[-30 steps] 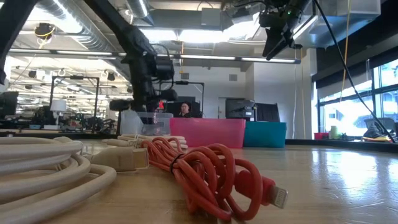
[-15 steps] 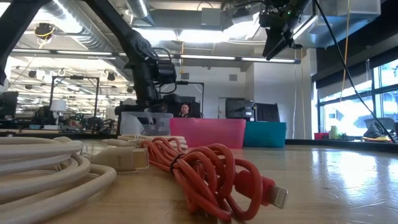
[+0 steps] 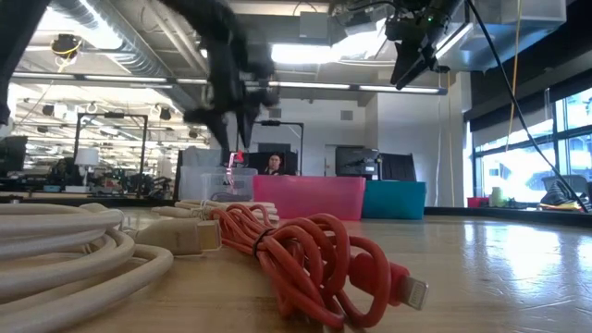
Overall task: Pick & Place USB Port
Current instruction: Put the purple USB cable into the blue bin
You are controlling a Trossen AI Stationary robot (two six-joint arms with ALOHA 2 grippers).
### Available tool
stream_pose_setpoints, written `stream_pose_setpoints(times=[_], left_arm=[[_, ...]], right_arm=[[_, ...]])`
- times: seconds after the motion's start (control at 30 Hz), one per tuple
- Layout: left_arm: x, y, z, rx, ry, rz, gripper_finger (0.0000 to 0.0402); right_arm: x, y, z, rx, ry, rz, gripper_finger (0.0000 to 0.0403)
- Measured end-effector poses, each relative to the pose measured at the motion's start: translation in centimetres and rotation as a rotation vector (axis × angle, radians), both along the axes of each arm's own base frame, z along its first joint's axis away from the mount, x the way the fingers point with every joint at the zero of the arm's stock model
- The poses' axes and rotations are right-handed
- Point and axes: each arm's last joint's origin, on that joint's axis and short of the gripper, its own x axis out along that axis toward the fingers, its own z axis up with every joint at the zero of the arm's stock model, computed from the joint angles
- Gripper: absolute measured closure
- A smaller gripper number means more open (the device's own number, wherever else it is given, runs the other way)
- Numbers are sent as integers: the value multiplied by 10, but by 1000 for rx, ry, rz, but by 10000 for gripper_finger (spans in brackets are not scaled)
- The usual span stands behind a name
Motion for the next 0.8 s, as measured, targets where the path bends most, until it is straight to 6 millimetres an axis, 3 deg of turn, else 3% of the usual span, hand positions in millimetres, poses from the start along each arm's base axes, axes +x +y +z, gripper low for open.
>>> stream_pose_setpoints(times=[0.23,0.37,0.47,0.67,0.8], left_arm=[[3,-83,55,119,-47,-250,213],[6,-138,67,105,-83,-365,217],[7,-179,60,69,-79,-425,217],[-1,-254,15,-91,-6,-408,217],[-10,-293,-12,-182,-20,-334,217]], right_arm=[[0,0,0,0,0,-1,183],[0,0,0,0,-1,-1,183],[0,0,0,0,-5,-5,183],[0,-1,0,0,-9,-30,183],[0,-1,0,-1,-9,-33,183]])
